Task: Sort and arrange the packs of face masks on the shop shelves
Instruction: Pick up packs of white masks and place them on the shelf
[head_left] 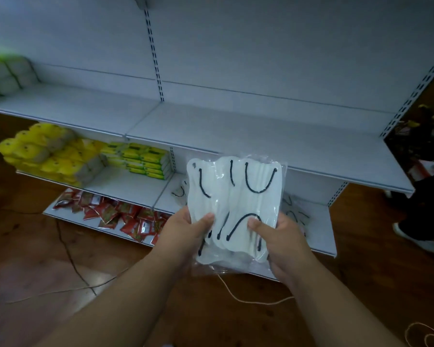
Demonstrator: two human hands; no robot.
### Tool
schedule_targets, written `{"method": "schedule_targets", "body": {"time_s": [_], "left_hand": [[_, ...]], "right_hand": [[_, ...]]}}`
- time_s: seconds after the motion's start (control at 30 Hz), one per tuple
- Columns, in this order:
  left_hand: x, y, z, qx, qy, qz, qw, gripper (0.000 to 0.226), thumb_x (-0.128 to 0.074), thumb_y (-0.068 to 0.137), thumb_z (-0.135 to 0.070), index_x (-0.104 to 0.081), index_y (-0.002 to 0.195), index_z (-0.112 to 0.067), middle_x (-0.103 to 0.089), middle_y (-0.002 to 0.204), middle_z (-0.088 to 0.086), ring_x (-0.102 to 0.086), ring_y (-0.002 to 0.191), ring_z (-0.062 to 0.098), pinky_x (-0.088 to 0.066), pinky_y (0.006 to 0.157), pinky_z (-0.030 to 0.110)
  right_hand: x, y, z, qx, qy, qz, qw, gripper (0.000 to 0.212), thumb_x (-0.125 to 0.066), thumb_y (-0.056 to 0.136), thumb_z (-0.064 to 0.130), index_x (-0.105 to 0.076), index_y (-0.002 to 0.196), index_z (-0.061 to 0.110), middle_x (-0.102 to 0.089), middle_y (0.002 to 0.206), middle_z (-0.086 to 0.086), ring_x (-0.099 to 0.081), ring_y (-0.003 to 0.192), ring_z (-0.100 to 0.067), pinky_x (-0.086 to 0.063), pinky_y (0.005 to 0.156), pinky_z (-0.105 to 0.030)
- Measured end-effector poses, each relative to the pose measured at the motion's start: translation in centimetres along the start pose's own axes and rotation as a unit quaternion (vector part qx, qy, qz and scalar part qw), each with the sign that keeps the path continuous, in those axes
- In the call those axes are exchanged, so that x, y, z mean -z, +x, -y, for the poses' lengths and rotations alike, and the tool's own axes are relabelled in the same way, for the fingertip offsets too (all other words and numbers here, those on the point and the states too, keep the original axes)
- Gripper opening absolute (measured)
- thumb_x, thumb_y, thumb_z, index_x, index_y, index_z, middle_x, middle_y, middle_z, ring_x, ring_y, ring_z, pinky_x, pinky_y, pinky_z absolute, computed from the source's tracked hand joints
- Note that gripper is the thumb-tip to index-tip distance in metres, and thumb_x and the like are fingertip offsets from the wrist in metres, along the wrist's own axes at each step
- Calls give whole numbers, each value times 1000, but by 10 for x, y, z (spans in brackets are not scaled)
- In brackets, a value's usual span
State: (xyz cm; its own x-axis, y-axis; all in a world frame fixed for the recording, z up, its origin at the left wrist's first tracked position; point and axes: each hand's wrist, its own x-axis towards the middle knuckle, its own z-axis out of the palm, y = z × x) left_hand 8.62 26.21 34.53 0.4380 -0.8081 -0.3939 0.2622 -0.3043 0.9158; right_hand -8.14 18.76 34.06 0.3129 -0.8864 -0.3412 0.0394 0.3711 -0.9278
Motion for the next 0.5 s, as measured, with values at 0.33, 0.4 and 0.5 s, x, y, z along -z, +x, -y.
{"method": "schedule_targets", "body": {"time_s": [0.33, 0.4, 0.5], "left_hand": [[87, 77, -77, 1, 35, 4, 999, 19, -60, 97, -28, -72, 97, -13, -76, 92, 14, -74, 87, 35, -60, 80, 53], [86, 99, -86, 8, 32, 12, 999, 18, -58, 100, -22, -70, 104, -10, -77, 90, 13, -75, 84, 33, -61, 78, 54], [75, 140, -99, 9, 34, -2, 999, 12, -63, 98, -26, -69, 101, -16, -77, 90, 11, -75, 86, 35, -59, 79, 60]], "right_hand": [[-107, 61, 24, 33, -40, -76, 996, 13, -67, 94, 11, -70, 103, 20, -77, 95, 2, -73, 93, -22, -57, 90, -49], [-109, 78, 35, 34, -64, -85, 994, 10, -68, 93, 15, -70, 101, 21, -77, 92, 2, -72, 93, -29, -57, 89, -52], [-107, 121, 53, 41, -93, -115, 988, 7, -72, 89, 21, -71, 95, 18, -76, 92, -9, -68, 98, -40, -56, 88, -55]]}}
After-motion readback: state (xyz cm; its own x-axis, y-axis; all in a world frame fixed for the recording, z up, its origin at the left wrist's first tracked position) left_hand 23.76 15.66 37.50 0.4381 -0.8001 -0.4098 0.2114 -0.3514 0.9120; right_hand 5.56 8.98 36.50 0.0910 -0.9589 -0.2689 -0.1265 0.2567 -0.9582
